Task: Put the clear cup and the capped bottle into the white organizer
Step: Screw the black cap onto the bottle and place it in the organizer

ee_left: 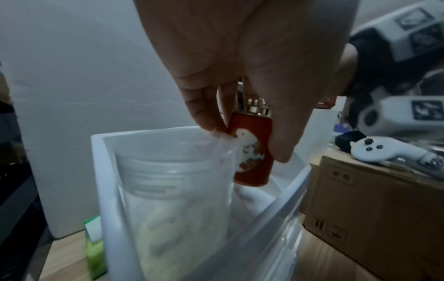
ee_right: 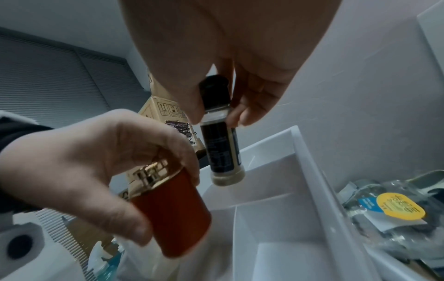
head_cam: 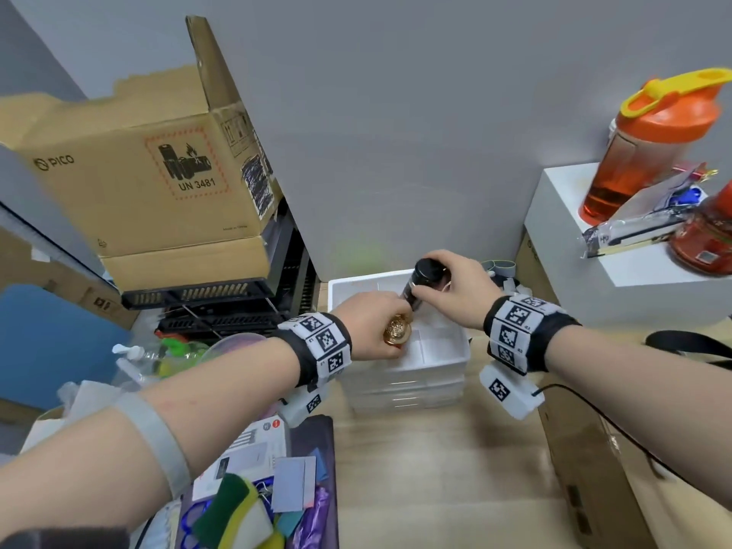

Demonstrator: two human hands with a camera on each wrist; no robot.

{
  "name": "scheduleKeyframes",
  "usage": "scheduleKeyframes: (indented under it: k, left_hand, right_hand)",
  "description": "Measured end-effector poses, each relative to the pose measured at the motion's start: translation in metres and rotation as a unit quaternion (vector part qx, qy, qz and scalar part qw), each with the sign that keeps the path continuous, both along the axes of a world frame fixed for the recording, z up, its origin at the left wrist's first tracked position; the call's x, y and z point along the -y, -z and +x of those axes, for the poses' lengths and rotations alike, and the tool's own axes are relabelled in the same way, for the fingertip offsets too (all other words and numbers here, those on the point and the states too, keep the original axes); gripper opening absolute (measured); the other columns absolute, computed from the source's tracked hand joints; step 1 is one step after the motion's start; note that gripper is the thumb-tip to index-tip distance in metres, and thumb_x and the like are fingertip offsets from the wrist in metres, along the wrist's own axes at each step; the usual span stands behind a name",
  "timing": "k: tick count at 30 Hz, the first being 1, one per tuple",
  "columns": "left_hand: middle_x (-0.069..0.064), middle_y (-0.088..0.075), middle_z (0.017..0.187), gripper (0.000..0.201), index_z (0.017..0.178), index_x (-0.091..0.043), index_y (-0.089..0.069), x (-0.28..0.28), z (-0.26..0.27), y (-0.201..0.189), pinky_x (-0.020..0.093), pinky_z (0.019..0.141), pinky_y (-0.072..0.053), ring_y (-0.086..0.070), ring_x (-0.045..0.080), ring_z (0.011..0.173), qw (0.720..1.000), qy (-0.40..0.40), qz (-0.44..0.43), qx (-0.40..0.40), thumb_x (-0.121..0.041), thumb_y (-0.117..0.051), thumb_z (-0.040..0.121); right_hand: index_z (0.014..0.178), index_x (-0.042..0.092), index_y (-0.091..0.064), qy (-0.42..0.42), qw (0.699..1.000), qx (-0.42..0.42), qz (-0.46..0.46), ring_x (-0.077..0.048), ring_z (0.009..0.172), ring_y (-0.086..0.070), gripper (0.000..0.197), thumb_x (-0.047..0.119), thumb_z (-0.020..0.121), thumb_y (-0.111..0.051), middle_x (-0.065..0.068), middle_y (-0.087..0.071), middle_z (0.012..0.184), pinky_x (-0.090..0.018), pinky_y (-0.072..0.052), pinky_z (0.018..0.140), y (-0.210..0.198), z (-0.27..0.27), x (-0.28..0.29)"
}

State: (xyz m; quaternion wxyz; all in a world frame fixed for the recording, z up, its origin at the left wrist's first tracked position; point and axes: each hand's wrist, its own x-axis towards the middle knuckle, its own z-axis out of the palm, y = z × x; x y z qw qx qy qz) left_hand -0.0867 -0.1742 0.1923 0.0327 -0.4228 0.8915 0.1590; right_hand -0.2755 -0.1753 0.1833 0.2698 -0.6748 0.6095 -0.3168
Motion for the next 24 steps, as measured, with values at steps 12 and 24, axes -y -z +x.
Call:
scheduleKeyframes:
  k: [12,24]
  left_hand:
    - [0.005,-0.069,0.102,0.046,0.108,-0.013,-0.062,-0.010,0.000,0.012,0.038,0.078,-0.043,-0.063,0.030,0.092,0.987,0.087,-0.117,0.065,-0.042,-0.077,0.074]
    - [0.008,-0.061,0.081,0.018,0.079,-0.016,-0.072,-0.014,0.002,0.036,0.036,0.056,-0.043,-0.056,0.031,0.068,0.976,0.137,-0.165,0.032,-0.009,-0.078,0.063]
  right_hand:
    - [0.136,0.019,-0.051,-0.150,0.980,-0.086,0.094,-0.018,0.087,-0.066,0.055,0.016,0.084,-0.066,0.001,-0.068,0.107,-0.028,-0.049,0.088,0.009,0.013,0.020]
    - [0.126,0.016,-0.056,-0.117,0.987,-0.064,0.090,-0.021,0.086,-0.066,0.042,0.007,0.085,-0.054,0.003,-0.070,0.097,-0.037,-0.054,0.086,0.020,0.000,0.022]
